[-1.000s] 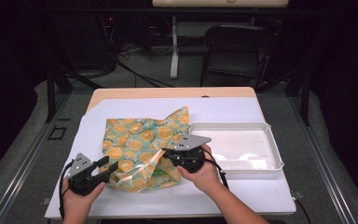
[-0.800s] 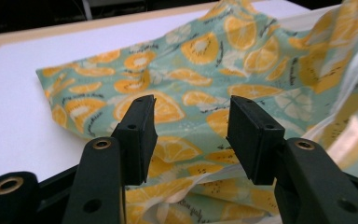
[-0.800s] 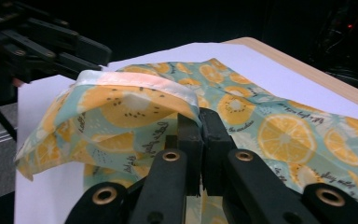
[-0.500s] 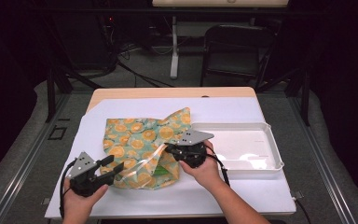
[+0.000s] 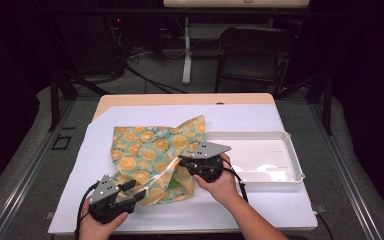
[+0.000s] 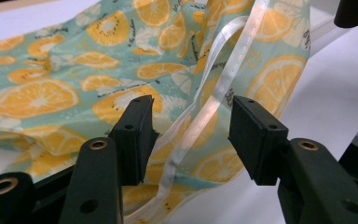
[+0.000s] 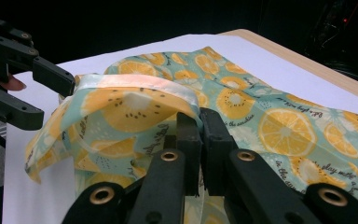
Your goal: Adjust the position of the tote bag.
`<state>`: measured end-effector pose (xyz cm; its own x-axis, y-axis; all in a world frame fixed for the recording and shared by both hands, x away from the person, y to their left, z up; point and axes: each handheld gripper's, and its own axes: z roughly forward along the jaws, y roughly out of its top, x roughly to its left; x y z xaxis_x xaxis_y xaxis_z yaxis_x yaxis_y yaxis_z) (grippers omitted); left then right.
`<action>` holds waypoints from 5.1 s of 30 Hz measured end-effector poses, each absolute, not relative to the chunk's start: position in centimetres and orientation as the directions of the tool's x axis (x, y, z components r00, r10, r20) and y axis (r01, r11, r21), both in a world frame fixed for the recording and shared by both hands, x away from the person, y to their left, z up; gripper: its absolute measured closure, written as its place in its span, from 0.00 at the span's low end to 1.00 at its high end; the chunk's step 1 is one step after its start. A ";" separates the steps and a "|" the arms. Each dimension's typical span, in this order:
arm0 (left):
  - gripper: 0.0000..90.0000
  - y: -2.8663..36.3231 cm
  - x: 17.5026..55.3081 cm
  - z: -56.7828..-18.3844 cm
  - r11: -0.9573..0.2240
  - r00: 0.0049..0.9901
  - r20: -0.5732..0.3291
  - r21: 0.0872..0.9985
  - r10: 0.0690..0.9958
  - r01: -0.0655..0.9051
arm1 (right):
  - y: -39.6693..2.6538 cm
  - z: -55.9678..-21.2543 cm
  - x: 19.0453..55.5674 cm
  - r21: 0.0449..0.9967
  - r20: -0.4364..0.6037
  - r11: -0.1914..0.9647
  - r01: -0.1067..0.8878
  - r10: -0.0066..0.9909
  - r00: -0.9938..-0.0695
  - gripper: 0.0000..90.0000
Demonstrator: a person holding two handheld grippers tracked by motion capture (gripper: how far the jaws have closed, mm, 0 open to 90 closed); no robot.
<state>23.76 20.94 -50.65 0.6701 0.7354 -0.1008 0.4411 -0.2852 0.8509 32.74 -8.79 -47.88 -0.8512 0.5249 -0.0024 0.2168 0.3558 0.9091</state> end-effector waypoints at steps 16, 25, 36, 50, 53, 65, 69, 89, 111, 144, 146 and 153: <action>0.55 22.0 22.2 -50.7 -0.275 0.644 -0.100 0.847 0.758 0.455 | -9.2 -48.2 32.6 0.906 -0.003 0.360 0.223 0.531 -0.847 0.96; 0.54 22.6 21.9 -51.9 -0.273 0.645 -0.129 0.831 0.753 0.485 | -8.9 -48.3 32.4 0.905 -0.005 0.364 0.220 0.525 -0.851 0.96; 0.56 21.4 23.0 -53.0 -0.311 0.691 -0.149 0.813 0.707 0.493 | -8.9 -48.4 32.4 0.905 -0.004 0.363 0.220 0.525 -0.851 0.96; 0.95 21.0 22.7 -53.2 -0.359 0.706 -0.129 0.789 0.697 0.499 | -8.8 -48.6 32.3 0.904 -0.008 0.368 0.218 0.523 -0.852 0.96; 1.00 20.9 22.5 -53.1 -0.368 0.714 -0.120 0.791 0.690 0.489 | -8.8 -48.6 32.3 0.904 -0.008 0.368 0.218 0.524 -0.852 0.96; 1.00 21.9 21.9 -51.1 -0.335 0.698 -0.071 0.840 0.712 0.427 | -8.9 -48.7 32.3 0.903 -0.007 0.369 0.221 0.527 -0.850 0.96; 1.00 22.5 21.9 -50.0 -0.315 0.680 -0.056 0.857 0.731 0.409 | -8.9 -48.8 32.3 0.902 -0.007 0.370 0.221 0.525 -0.851 0.96; 1.00 24.3 25.1 -43.9 -0.308 0.606 0.072 0.905 0.792 0.295 | -8.9 -48.9 32.3 0.901 -0.004 0.370 0.225 0.526 -0.850 0.95; 1.00 21.2 34.1 -46.6 -0.342 0.588 0.058 0.857 0.807 0.385 | -8.9 -49.1 32.4 0.901 0.000 0.369 0.229 0.527 -0.850 0.95; 0.72 18.9 34.8 -49.0 -0.412 0.635 0.039 0.791 0.772 0.453 | -9.0 -49.5 32.6 0.893 0.004 0.380 0.243 0.532 -0.847 0.95; 0.66 19.6 34.1 -48.1 -0.372 0.618 0.027 0.819 0.786 0.437 | -9.0 -49.5 32.7 0.893 0.004 0.379 0.243 0.533 -0.846 0.95; 0.59 21.7 31.1 -46.2 -0.318 0.614 0.017 0.867 0.789 0.384 | -9.0 -49.6 32.7 0.893 0.005 0.378 0.245 0.536 -0.844 0.95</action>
<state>31.13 21.74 -46.16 0.6144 0.7888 0.0167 0.3844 -0.3178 0.8668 32.70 -9.05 -49.58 -0.8441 0.5362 0.0046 0.2452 0.3783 0.8926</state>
